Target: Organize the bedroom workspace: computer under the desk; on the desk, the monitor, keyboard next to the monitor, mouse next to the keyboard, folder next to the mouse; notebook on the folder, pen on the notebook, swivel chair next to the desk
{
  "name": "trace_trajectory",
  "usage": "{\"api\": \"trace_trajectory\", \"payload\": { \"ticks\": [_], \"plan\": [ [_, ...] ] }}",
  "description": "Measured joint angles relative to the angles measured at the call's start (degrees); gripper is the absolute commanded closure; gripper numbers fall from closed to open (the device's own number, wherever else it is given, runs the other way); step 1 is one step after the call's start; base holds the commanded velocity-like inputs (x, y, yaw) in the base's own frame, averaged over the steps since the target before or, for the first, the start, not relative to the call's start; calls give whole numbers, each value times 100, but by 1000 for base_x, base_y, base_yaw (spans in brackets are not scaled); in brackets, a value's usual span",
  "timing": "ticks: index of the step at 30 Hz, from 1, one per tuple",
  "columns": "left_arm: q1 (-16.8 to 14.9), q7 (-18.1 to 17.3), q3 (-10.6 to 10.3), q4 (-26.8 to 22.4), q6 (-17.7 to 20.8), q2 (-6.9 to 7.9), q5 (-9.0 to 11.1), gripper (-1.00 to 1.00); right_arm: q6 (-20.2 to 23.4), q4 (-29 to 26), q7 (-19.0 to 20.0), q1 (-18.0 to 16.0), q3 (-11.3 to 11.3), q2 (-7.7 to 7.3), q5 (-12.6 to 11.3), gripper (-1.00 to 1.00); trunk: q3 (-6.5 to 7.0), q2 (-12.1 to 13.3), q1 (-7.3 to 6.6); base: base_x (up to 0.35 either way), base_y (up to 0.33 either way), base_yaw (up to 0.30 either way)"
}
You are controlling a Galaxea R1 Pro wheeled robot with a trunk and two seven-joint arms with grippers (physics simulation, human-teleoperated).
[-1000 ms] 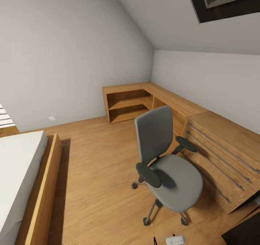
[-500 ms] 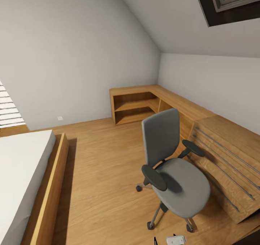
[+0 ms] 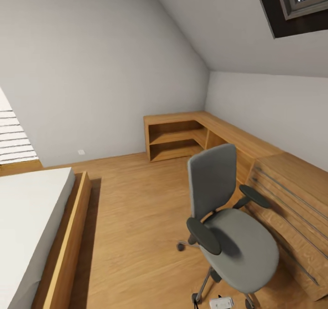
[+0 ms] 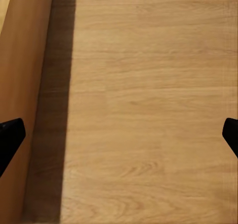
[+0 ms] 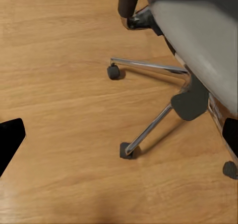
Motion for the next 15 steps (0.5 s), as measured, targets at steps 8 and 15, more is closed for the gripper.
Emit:
{"api": "trace_trajectory", "payload": {
  "ticks": [8,15],
  "plan": [
    [0,2,0,-1,-1,0,0,-100,1,0,1,0,-2,2,2,-100,66,1,1,221,244,155],
    [0,0,0,1,0,1,0,-100,0,0,0,0,-3,2,1,-100,118,0,3,49,177,197]
  ]
}}
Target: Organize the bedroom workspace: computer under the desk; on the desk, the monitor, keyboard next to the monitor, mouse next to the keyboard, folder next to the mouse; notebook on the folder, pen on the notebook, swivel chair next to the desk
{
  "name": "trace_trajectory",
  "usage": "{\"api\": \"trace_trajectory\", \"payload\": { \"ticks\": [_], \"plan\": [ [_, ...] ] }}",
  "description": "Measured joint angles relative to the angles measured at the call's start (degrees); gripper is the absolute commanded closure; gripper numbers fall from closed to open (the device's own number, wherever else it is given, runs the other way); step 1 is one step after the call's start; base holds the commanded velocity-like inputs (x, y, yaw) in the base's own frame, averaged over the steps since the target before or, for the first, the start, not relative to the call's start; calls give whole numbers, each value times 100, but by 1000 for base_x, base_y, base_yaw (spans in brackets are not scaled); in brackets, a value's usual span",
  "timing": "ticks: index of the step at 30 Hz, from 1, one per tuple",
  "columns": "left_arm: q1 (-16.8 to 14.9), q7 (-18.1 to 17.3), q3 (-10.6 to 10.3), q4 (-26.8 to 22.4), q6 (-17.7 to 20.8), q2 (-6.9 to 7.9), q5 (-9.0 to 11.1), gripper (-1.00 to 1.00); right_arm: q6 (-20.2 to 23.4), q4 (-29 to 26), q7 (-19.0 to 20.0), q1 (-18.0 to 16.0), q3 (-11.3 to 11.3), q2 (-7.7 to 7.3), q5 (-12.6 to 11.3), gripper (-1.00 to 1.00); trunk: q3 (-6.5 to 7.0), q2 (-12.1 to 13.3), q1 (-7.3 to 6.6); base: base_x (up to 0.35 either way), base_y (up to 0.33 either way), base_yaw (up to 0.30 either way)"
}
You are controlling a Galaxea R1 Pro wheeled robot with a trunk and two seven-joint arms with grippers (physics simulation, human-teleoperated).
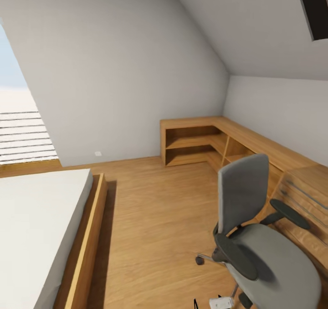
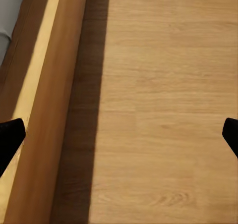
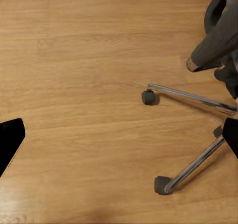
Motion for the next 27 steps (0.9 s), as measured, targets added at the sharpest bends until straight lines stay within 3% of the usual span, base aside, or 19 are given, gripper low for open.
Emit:
{"api": "trace_trajectory", "payload": {
  "ticks": [27],
  "plan": [
    [0,15,1,1,1,0,0,-100,8,0,4,0,-1,-13,8,-100,118,0,0,3,8,224]
  ]
}}
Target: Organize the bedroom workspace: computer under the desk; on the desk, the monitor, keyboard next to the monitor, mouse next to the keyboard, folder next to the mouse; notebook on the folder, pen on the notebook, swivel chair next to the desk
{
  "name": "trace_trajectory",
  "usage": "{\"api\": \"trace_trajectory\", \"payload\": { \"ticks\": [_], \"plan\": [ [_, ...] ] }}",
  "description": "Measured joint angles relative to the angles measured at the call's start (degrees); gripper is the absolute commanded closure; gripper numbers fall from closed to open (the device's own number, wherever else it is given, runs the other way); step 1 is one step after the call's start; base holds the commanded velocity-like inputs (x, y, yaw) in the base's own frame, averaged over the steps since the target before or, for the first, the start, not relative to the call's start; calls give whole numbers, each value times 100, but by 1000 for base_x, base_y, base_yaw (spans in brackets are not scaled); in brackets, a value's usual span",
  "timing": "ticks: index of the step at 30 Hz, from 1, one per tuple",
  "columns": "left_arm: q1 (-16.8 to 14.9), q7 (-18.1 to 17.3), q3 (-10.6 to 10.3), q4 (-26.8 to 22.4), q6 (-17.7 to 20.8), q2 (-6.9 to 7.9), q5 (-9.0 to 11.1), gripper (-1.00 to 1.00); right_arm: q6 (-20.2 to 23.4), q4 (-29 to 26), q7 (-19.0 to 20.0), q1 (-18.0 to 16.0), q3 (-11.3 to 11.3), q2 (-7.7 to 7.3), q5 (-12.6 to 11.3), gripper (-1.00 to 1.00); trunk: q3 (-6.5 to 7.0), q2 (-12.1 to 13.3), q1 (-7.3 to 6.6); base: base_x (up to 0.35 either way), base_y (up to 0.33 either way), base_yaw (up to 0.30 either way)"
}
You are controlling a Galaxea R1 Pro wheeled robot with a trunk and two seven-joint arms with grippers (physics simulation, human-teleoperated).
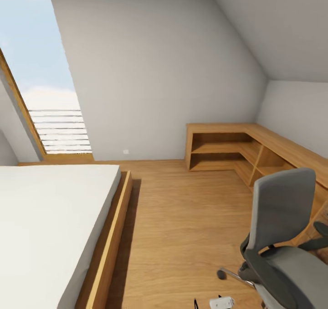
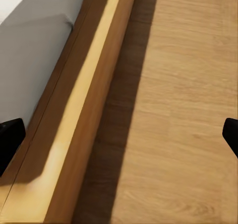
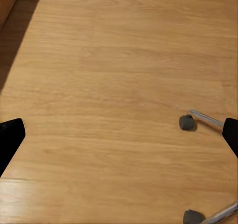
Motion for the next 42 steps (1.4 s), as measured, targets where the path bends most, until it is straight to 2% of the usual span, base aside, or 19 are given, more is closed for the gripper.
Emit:
{"api": "trace_trajectory", "payload": {
  "ticks": [22,42],
  "plan": [
    [-1,-16,-2,-1,2,-1,0,-100,6,0,5,1,-14,-32,-9,-100,3,0,-3,264,0,9],
    [-1,-14,-1,-1,2,-1,0,-100,14,0,5,1,-8,-32,-9,-100,3,0,-1,143,0,-36]
  ]
}}
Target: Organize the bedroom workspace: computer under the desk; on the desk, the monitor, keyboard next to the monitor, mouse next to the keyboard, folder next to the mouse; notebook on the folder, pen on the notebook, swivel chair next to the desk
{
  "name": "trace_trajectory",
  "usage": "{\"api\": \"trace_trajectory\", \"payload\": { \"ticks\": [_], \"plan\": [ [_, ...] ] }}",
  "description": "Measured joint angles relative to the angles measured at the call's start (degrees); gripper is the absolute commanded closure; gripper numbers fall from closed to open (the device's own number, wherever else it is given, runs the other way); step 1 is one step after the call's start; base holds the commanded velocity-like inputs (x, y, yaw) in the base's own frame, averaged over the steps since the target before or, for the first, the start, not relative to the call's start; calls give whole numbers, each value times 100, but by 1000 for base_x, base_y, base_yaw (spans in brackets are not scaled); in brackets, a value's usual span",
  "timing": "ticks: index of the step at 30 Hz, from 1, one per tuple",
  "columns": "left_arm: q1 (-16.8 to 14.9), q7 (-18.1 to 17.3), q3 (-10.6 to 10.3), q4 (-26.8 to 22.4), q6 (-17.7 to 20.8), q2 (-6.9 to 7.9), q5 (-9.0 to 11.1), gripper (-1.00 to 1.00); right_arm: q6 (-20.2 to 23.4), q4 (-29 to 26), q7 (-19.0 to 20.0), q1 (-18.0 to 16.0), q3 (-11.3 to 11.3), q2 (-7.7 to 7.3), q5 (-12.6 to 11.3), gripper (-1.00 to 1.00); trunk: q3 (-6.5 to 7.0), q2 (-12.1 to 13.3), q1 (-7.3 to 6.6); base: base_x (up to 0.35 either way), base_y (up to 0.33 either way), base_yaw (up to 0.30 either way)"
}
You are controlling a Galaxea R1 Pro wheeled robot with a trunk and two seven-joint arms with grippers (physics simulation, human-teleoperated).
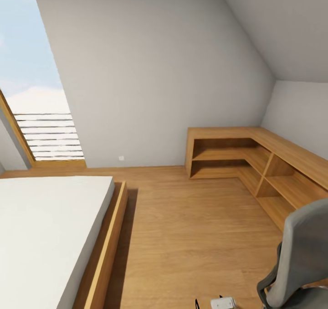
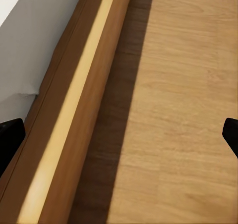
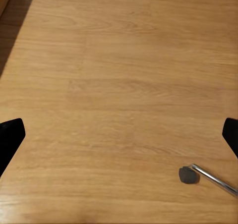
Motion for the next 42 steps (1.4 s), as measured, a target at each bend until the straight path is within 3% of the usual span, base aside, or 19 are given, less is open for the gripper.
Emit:
{"api": "trace_trajectory", "payload": {
  "ticks": [42],
  "plan": [
    [0,-3,0,0,-9,0,0,-100,20,0,9,0,0,0,0,-100,0,0,-2,313,0,0]
  ]
}}
